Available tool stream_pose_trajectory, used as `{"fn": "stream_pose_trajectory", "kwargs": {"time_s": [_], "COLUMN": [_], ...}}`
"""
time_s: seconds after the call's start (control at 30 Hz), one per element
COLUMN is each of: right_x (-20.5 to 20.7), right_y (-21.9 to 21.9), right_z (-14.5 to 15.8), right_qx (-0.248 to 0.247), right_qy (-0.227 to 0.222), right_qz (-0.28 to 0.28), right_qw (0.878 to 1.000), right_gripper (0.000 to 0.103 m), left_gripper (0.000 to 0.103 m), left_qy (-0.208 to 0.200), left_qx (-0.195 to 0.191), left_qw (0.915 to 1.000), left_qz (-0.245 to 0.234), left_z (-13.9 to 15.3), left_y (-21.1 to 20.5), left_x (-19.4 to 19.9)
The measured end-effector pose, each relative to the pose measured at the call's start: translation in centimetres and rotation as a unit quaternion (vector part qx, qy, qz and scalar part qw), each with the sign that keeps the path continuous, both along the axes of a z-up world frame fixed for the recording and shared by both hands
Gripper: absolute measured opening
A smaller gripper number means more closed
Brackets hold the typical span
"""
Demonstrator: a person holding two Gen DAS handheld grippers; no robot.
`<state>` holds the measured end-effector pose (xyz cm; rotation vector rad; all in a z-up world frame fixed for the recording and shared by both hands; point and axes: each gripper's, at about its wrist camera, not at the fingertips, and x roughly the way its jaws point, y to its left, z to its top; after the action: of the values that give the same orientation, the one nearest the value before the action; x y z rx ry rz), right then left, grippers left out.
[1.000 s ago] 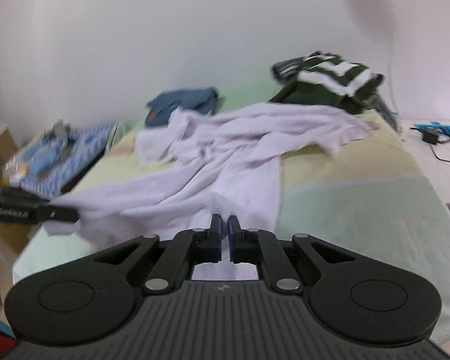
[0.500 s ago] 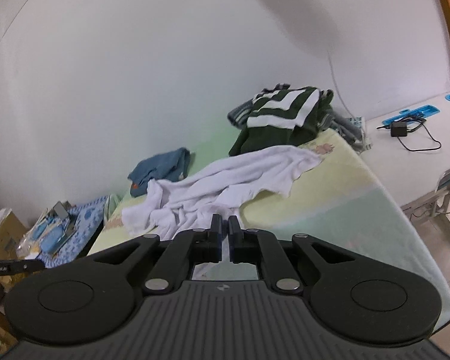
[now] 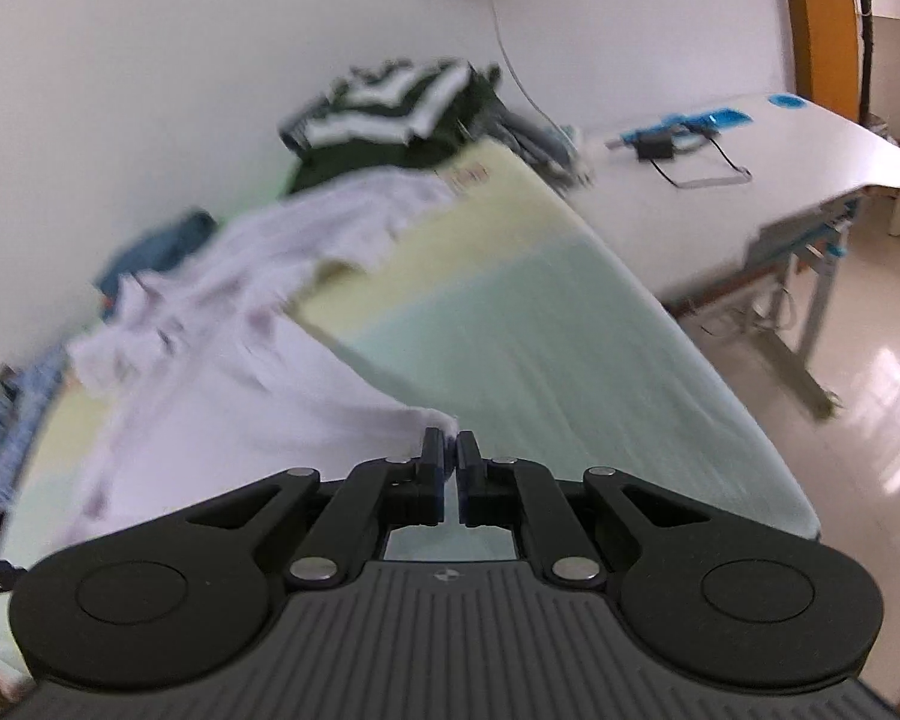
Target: Fold clothes
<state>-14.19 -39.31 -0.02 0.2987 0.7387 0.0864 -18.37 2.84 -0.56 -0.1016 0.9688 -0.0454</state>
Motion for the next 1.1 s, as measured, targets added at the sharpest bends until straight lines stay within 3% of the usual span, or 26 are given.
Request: {"fn": "stream_pose_trajectory", "kwargs": {"time_s": [0.07, 0.17, 0.27, 0.37, 0.43, 0.47, 0.53, 0.6, 0.7, 0.8, 0.87, 0.97, 1.03, 1.1], "right_x": [0.2, 0.4, 0.5, 0.7, 0.9, 1.0, 1.2, 1.3, 1.5, 2.3, 2.6, 3.1, 3.1, 3.0], "right_y": [-0.2, -0.1, -0.2, 0.0, 0.1, 0.2, 0.4, 0.6, 0.9, 2.5, 3.3, 3.3, 3.3, 3.5], "right_z": [-1.4, -2.6, -3.3, -3.6, -3.4, -3.3, -3.0, -2.7, -2.2, -2.7, -3.3, -3.9, -4.0, -3.9], "right_qx": [-0.014, -0.031, -0.040, -0.046, -0.051, -0.054, -0.055, -0.056, -0.058, -0.097, -0.131, -0.142, -0.140, -0.133], "right_qy": [0.019, 0.038, 0.052, 0.061, 0.064, 0.066, 0.058, 0.049, 0.037, 0.040, 0.033, 0.030, 0.021, 0.017], "right_qz": [-0.009, -0.008, -0.006, -0.004, -0.001, 0.000, 0.005, 0.009, 0.016, 0.059, 0.066, 0.057, 0.048, 0.051], "right_qw": [1.000, 0.999, 0.998, 0.997, 0.997, 0.996, 0.997, 0.997, 0.997, 0.993, 0.989, 0.988, 0.989, 0.990], "right_gripper": [0.005, 0.005, 0.005, 0.005, 0.007, 0.010, 0.036, 0.050, 0.052, 0.059, 0.059, 0.055, 0.031, 0.010], "left_gripper": [0.061, 0.061, 0.055, 0.033, 0.011, 0.009, 0.006, 0.005, 0.005, 0.005, 0.001, 0.000, 0.000, 0.005], "left_qy": [0.016, 0.016, 0.017, 0.011, 0.011, 0.011, 0.013, 0.000, -0.021, -0.034, -0.037, -0.030, -0.016, -0.016], "left_qx": [-0.013, -0.001, 0.001, 0.003, -0.002, -0.006, -0.015, -0.021, -0.029, -0.028, -0.025, -0.023, -0.032, -0.008], "left_qw": [0.9997, 0.9999, 0.9998, 0.9999, 0.9998, 0.9998, 0.9998, 0.9998, 0.9993, 0.9989, 0.9987, 0.9987, 0.9989, 0.9995], "left_qz": [0.009, 0.003, -0.006, -0.012, -0.014, -0.013, -0.009, -0.001, 0.011, 0.017, 0.025, 0.033, 0.029, 0.024], "left_z": [-1.1, -1.7, -2.2, -2.1, -1.9, -1.8, -1.5, -0.5, 1.2, 2.5, 2.7, 2.1, 1.2, 0.7], "left_y": [0.4, 0.1, -0.2, -0.5, -0.5, -0.4, -0.1, 0.5, 1.5, 2.5, 2.9, 3.0, 2.9, 2.2], "left_x": [0.3, 0.5, 0.6, 0.8, 0.9, 0.9, 1.0, 0.8, 0.5, 0.5, 0.6, 0.7, 1.0, 1.0]}}
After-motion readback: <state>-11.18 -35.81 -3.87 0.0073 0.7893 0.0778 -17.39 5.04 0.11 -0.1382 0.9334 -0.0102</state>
